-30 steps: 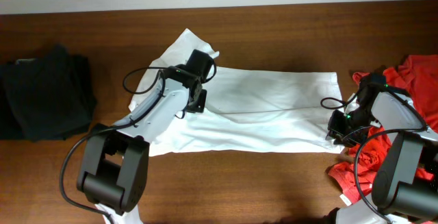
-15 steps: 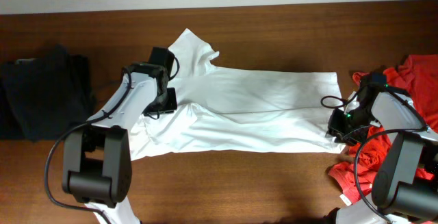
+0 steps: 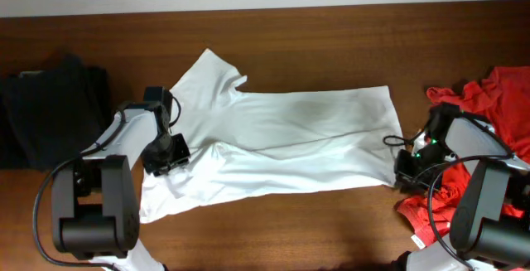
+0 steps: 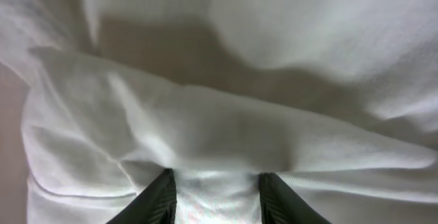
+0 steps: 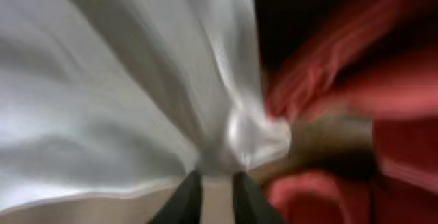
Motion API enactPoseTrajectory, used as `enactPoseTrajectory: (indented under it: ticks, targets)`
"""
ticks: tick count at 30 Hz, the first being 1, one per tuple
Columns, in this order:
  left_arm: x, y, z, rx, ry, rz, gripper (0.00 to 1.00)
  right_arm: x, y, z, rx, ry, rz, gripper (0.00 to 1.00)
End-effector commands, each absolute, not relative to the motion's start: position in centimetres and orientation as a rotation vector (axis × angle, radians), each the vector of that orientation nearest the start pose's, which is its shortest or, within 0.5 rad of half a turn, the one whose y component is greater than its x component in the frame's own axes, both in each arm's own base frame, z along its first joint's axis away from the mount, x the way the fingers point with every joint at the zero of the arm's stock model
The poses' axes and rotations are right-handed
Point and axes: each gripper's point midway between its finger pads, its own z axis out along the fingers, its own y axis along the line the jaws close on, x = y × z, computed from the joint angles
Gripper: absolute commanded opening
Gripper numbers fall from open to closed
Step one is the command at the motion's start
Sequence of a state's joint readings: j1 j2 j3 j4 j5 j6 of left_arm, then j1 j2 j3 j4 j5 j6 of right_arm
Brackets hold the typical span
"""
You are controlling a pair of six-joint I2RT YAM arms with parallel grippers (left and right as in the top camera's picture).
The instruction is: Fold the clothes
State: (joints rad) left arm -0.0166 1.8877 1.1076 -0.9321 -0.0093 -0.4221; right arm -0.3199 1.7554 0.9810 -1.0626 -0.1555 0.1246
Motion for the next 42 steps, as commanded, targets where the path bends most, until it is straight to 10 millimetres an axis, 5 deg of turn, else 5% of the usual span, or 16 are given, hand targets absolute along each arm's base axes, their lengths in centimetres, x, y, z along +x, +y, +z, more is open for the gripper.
enactPoseTrajectory:
  ticks: [1, 5, 6, 8, 12, 16, 20, 24, 27, 31, 35, 38, 41, 42]
  targets:
    - [21.8, 0.7, -4.2, -0.725, 3.416, 0.237, 0.39, 20.8, -4.1, 0.9, 0.767, 3.332, 0.303, 0.16]
    - [24.5, 0.6, -1.3, -0.704, 3.286, 0.169, 0.39, 23.2, -4.7, 3.6, 0.723, 3.211, 0.285, 0.17]
    - [25.3, 0.6, -0.5, -0.697, 3.241, 0.148, 0.41, 24.3, -4.9, 4.9, 0.691, 3.153, 0.286, 0.25]
    - [26.4, 0.6, 0.5, -0.685, 3.175, 0.119, 0.44, 27.1, -5.8, 7.9, 0.634, 2.993, 0.242, 0.59]
    - [27.0, 0.5, 0.4, -0.680, 3.151, 0.109, 0.47, 28.9, -6.5, 7.9, 0.608, 2.917, 0.218, 0.49]
    - [27.2, 0.5, 0.4, -0.678, 3.144, 0.107, 0.51, 28.7, -6.1, 3.1, 0.633, 3.009, 0.264, 0.53]
    - [27.2, 0.5, 0.4, -0.677, 3.141, 0.105, 0.53, 27.8, -5.8, 0.7, 0.662, 3.093, 0.286, 0.53]
    - [27.2, 0.5, 0.4, -0.677, 3.141, 0.106, 0.56, 27.2, -5.7, 0.1, 0.675, 3.124, 0.295, 0.31]
    - [27.2, 0.5, 0.4, -0.677, 3.141, 0.106, 0.57, 26.6, -5.5, -0.1, 0.681, 3.141, 0.299, 0.31]
    - [27.1, 0.5, 0.4, -0.678, 3.145, 0.107, 0.57, 25.6, -5.1, -0.6, 0.690, 3.168, 0.306, 0.04]
    - [26.2, 0.9, 0.5, -0.675, 3.177, 0.153, 0.57, 23.2, -6.2, -0.9, 0.725, 3.254, 0.161, 0.04]
    - [25.0, 2.1, 0.9, -0.668, 3.203, 0.287, 0.57, 20.2, -10.1, -0.3, 1.053, 3.242, -0.219, 0.04]
    - [24.5, 2.0, 0.9, -0.669, 3.226, 0.288, 0.57, 21.1, -8.7, -0.5, 1.036, 3.234, 0.052, 0.06]
    - [24.5, 2.0, 1.0, -0.667, 3.228, 0.282, 0.57, 22.1, -7.5, -0.4, 0.929, 3.233, 0.195, 0.17]
